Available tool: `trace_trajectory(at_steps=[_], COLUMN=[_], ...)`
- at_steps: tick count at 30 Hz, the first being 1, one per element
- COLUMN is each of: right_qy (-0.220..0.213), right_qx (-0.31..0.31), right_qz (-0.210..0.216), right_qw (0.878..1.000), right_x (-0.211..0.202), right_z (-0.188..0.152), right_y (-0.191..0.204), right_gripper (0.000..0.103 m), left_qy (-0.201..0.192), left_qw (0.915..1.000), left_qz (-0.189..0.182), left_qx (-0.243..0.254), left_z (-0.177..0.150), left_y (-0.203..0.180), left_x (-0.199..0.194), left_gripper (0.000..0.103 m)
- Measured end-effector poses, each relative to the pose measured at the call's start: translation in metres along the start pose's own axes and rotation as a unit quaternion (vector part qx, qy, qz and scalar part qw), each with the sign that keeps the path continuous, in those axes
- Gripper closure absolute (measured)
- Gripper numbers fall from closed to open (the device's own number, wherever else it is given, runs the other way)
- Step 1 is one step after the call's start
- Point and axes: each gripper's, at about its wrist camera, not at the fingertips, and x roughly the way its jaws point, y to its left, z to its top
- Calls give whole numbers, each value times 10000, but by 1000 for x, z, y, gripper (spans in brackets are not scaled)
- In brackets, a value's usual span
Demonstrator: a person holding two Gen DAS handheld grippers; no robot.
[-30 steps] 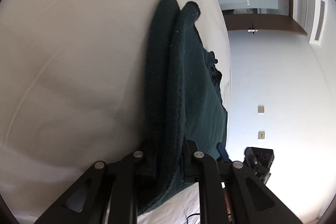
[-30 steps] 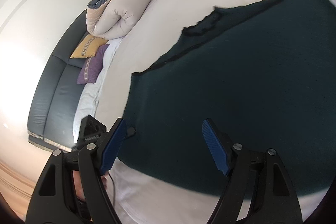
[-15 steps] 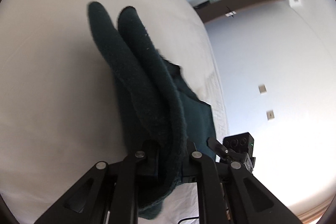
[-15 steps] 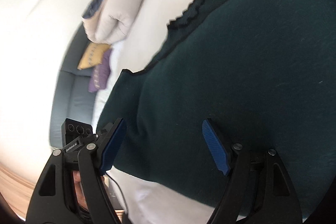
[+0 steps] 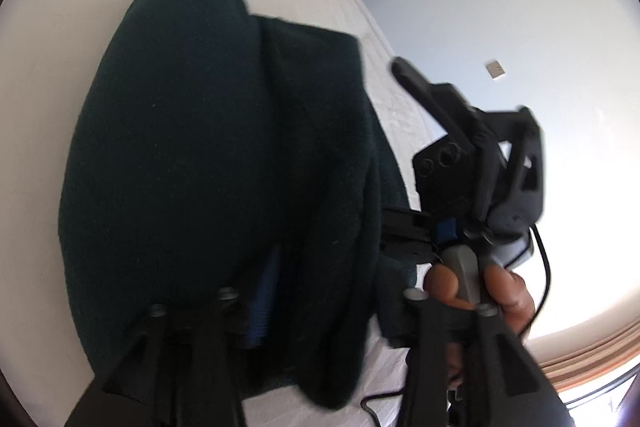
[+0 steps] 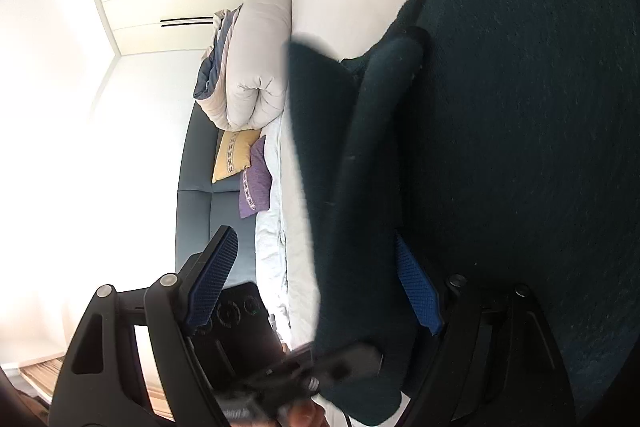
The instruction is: Fold small clothes
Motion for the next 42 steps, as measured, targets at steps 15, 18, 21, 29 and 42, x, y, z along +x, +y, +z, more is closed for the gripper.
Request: trace_trajectory(at_steps=[15, 18, 21, 29, 42], right_qy=[445, 350, 247, -225, -473], right_qx=[-1114, -1183, -1427, -1662, -728], right_qz=[-2025, -2338, -2521, -2698, -2295], right_qw=[9719, 9644, 9568, 9482, 9694], right_x=[37, 35, 27, -31, -78], right_z=[-7, -3, 3, 30, 52], right_y=[35, 35, 42, 62, -12], right_gripper=[71, 88, 91, 92, 90], left_qy=[-810, -767, -734, -646, -388], left_qw=[9963, 9969, 9971, 9973, 9986], left_qz=[-93, -67, -106, -72, -54], left_qx=[-288, -181, -196, -345, -358], left_z=[-21, -20, -22, -25, -36], left_y=[55, 55, 49, 59, 64], left_x=[-79, -84, -71, -62, -45], left_gripper=[20, 20, 20, 20, 20])
